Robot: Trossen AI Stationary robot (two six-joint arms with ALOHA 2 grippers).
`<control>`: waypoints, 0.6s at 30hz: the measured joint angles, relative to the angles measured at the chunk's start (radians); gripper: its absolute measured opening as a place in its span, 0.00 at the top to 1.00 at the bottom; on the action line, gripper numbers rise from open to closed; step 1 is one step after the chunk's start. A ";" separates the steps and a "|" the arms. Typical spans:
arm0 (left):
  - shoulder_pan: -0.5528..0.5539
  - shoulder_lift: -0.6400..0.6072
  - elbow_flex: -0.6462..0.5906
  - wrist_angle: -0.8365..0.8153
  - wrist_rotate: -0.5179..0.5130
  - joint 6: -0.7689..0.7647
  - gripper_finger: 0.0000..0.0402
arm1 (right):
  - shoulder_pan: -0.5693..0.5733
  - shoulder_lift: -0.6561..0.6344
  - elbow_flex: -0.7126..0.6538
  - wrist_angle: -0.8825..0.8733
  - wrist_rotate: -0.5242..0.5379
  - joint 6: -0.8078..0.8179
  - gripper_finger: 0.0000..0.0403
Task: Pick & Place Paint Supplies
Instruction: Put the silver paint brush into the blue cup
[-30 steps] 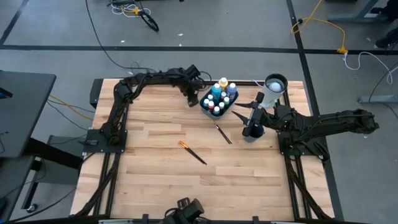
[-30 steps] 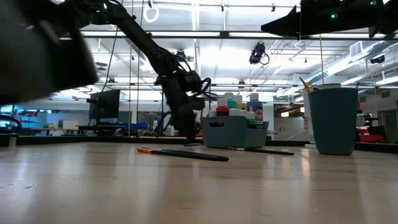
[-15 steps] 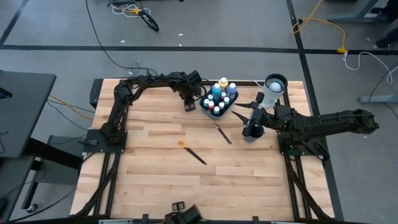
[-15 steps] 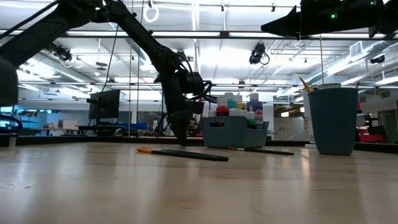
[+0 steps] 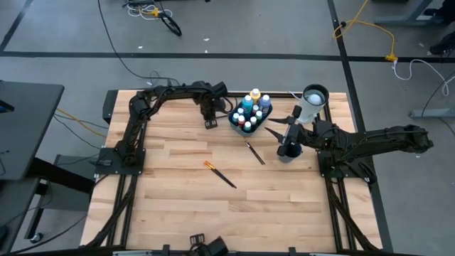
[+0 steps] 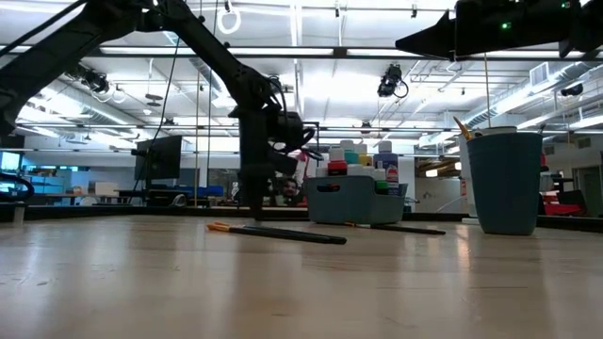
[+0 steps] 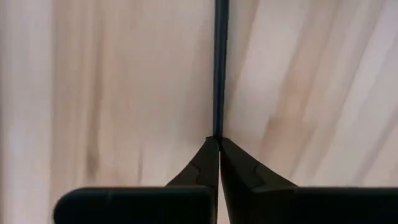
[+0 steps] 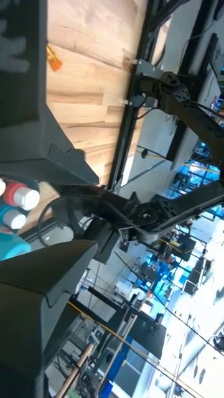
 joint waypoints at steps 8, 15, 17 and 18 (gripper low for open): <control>-0.012 -0.004 -0.003 -0.150 -0.012 -0.051 0.99 | 0.000 0.000 0.000 -0.015 0.000 0.026 0.61; -0.056 0.000 -0.007 -0.337 -0.042 -0.099 0.99 | 0.000 0.000 0.000 -0.057 0.000 0.041 0.61; -0.075 0.002 -0.008 -0.370 -0.052 -0.125 0.99 | 0.000 0.000 0.000 -0.062 -0.001 0.068 0.61; -0.084 0.002 -0.010 -0.376 -0.053 -0.145 0.99 | 0.000 0.000 0.000 -0.062 -0.002 0.079 0.61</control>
